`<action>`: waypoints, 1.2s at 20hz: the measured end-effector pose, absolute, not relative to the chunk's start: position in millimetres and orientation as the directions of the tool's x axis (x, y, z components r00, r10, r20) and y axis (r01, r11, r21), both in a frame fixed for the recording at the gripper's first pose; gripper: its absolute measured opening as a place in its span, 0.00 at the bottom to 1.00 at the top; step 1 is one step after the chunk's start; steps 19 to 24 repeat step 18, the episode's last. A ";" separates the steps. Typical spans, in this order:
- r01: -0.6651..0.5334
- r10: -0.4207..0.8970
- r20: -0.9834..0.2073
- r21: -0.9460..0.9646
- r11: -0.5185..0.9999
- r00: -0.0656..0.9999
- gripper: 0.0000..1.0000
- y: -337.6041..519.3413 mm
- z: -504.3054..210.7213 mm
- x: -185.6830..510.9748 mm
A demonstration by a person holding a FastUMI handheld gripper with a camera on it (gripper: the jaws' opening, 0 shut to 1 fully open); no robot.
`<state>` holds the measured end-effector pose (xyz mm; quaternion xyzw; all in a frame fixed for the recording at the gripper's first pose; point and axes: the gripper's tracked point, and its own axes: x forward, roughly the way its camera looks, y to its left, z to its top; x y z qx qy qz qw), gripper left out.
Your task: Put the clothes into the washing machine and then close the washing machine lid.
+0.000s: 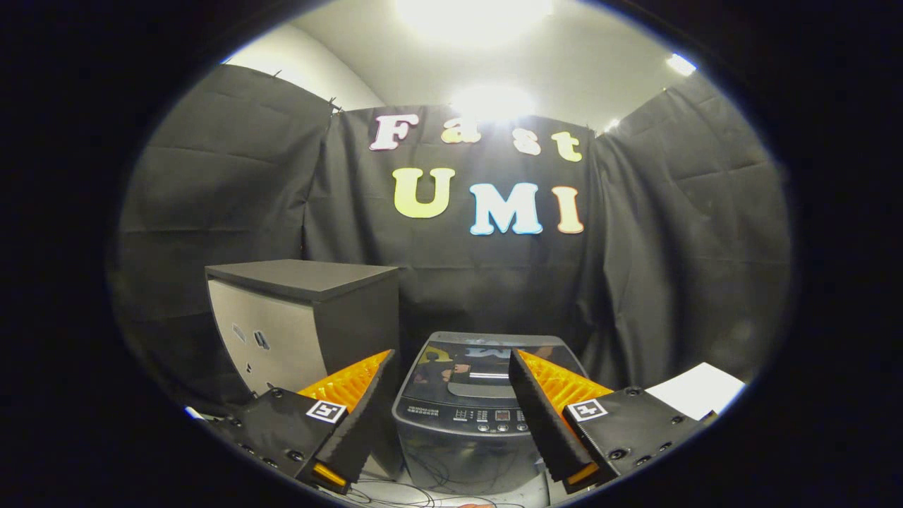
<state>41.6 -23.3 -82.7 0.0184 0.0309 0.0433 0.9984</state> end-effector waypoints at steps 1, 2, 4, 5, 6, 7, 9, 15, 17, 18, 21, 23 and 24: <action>-0.078 0.080 -0.061 0.032 0.996 0.995 0.98 -22.3 -85.5 30.0; -0.091 0.093 -0.082 0.029 0.995 0.992 0.98 -17.9 -93.0 21.8; -0.092 0.094 -0.082 0.020 0.996 0.992 0.98 -17.2 -92.7 9.1; -0.092 0.092 -0.080 0.012 0.996 0.992 0.99 -16.7 -89.9 4.9; -0.084 0.084 -0.071 0.004 0.996 0.994 0.99 -18.0 -88.1 2.5; -0.082 0.082 -0.056 0.006 0.997 0.995 0.99 -16.8 -84.5 0.1; -0.075 0.075 -0.050 0.002 0.997 0.996 0.99 -13.9 -82.7 -1.9; -0.079 0.078 -0.051 -0.024 0.997 0.996 0.99 -8.8 -84.5 -9.0; -0.070 0.070 -0.059 -0.010 0.997 0.996 0.99 -13.4 -86.6 -11.3; -0.062 0.061 -0.057 -0.004 0.998 0.996 0.99 -16.6 -84.7 -10.2; -0.062 0.061 -0.057 -0.004 0.998 0.996 0.99 -16.6 -84.7 -10.2; -0.062 0.061 -0.057 -0.004 0.998 0.996 0.99 -16.6 -84.7 -10.2; -0.062 0.061 -0.057 -0.004 0.998 0.996 0.99 -16.6 -84.7 -10.2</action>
